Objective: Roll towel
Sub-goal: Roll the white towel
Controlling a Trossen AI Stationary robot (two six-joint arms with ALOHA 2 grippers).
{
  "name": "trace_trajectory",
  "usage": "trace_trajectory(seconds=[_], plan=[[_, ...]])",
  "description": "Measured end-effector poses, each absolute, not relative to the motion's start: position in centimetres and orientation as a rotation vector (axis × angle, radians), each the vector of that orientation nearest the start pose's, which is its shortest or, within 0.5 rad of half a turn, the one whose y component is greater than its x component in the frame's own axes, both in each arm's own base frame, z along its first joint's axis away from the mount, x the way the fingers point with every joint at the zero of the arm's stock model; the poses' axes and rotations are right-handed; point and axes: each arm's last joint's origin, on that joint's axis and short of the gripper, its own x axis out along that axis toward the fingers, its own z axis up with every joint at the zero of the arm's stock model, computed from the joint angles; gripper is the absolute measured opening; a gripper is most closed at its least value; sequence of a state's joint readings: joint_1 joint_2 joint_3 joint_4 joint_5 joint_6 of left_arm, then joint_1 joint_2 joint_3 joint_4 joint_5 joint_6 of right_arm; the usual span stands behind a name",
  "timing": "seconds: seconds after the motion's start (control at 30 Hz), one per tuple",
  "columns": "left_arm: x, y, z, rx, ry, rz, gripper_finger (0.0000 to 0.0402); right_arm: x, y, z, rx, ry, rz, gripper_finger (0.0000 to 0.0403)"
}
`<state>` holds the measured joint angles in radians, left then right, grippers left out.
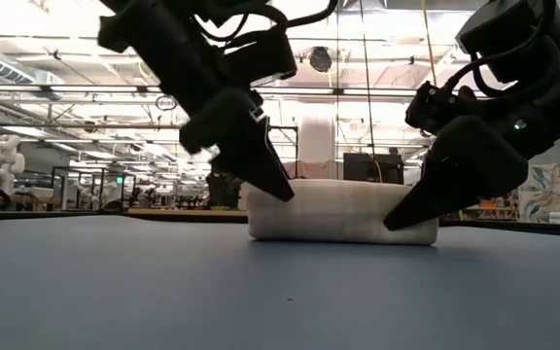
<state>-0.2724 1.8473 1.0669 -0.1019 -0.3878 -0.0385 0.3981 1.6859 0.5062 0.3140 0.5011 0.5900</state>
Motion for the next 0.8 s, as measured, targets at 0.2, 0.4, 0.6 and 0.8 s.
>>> trace_trajectory(seconds=[0.2, 0.4, 0.6, 0.8], plan=[[36.0, -9.7, 14.0, 0.330, 0.828, 0.181, 0.0261, 24.5, 8.7, 9.1, 0.187, 0.715, -0.319, 0.0139], [36.5, -8.7, 13.0, 0.327, 0.852, 0.204, 0.0261, 24.5, 8.7, 9.1, 0.198, 0.720, -0.308, 0.0139], [37.0, -6.8, 12.6, 0.238, 0.885, 0.138, 0.0259, 24.5, 8.7, 9.9, 0.172, 0.706, -0.276, 0.0149], [37.5, -4.9, 12.6, 0.143, 0.901, 0.063, 0.0231, 23.7, 9.1, 11.5, -0.039, 0.696, -0.196, 0.0211]])
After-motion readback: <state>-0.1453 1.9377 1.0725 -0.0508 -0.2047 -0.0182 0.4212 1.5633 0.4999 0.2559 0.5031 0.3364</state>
